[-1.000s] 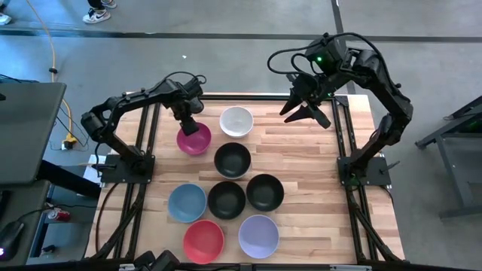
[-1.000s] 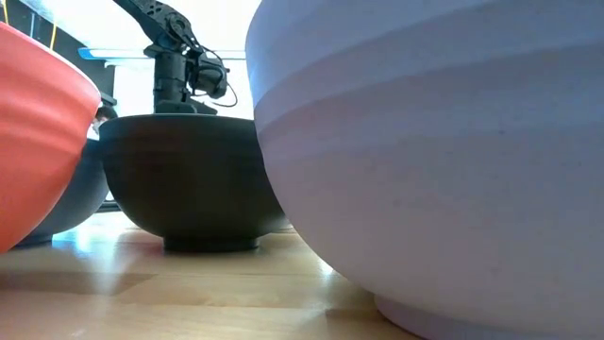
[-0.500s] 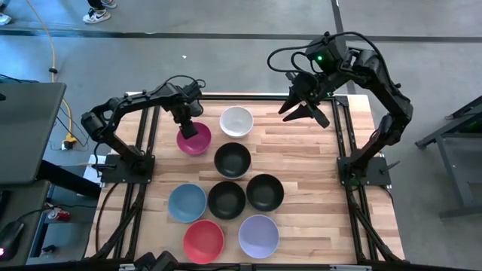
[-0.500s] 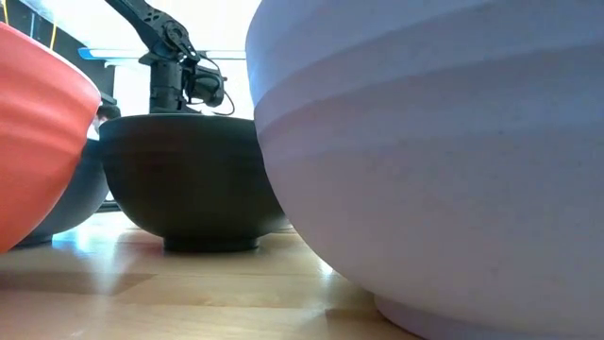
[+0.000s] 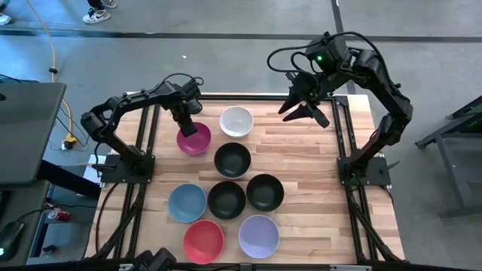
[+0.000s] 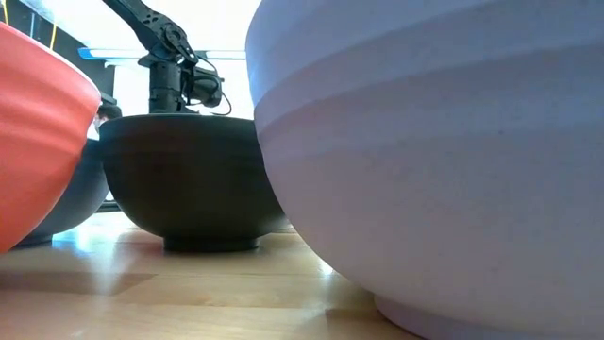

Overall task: Nest bowls inside each other
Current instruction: Stack the pink bowl on top of the black bowl

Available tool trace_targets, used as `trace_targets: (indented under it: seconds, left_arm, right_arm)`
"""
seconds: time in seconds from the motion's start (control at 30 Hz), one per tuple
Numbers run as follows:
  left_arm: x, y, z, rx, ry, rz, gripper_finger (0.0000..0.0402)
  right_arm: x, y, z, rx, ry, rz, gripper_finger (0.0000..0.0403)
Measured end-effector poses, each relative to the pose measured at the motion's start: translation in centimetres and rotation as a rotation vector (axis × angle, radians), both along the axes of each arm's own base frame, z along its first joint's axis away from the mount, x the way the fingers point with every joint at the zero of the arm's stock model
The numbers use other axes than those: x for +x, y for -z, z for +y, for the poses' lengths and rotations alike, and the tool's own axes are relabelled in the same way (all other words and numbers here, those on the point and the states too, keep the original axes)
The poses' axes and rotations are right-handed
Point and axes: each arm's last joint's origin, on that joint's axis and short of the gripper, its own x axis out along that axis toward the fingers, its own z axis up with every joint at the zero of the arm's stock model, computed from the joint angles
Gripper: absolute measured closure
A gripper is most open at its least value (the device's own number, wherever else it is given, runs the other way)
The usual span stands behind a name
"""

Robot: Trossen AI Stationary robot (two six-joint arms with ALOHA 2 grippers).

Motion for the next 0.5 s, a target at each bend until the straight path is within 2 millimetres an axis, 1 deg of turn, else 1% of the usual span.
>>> trace_targets:
  seconds: [0.37,0.5]
  left_arm:
    - [0.0,-0.1,-0.1,-0.014,0.028,0.002,0.0400]
    - [0.2,-1.4,0.2,-0.009,0.046,-0.003,0.0400]
  right_arm:
    - [0.0,0.0,0.0,-0.004,-0.002,-0.001,0.0284]
    - [0.0,0.0,0.0,-0.009,-0.005,-0.003,0.0284]
